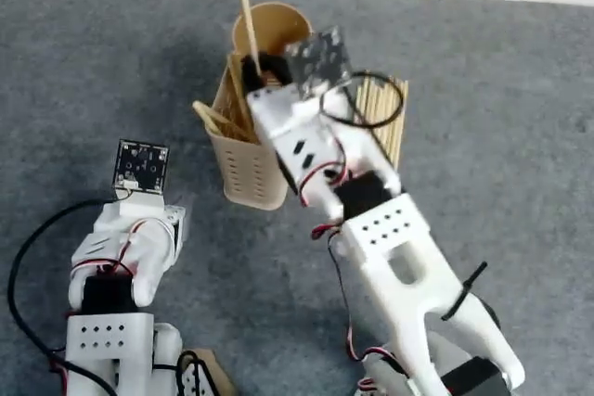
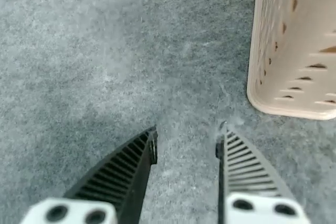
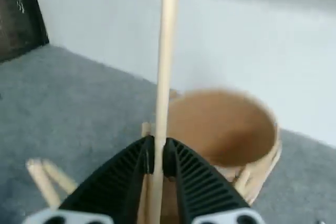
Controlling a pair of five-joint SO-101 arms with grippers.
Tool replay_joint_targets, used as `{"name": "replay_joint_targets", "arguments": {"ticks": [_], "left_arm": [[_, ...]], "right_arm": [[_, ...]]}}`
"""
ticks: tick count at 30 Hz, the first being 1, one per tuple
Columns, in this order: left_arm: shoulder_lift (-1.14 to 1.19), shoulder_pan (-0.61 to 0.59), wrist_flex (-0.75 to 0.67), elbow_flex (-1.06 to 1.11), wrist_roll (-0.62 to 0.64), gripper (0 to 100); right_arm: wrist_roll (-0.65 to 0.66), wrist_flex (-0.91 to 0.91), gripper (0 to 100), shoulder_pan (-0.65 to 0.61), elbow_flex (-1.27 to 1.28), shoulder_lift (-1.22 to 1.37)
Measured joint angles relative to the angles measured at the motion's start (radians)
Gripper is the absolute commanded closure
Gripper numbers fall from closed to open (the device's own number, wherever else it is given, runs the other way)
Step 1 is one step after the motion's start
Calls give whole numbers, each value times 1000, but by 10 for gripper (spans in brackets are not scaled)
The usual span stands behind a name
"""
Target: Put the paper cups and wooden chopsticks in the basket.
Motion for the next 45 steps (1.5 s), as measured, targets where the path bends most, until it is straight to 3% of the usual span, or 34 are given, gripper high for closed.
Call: {"name": "replay_joint_targets", "arguments": {"ticks": [6,12,19,24,27,38,45], "left_arm": [[0,0,0,0,0,794],[0,0,0,0,0,794],[0,0,0,0,0,794],[0,0,0,0,0,794],[0,0,0,0,0,794],[0,0,0,0,0,794],[0,0,0,0,0,794]], "right_arm": [[0,-38,837,-6,23,-2],[0,55,835,-5,3,-43],[98,525,835,37,-269,-183],[140,930,835,239,-535,-164],[146,1048,834,361,-554,-71],[132,913,833,500,-427,503],[127,890,833,519,-422,681]]}}
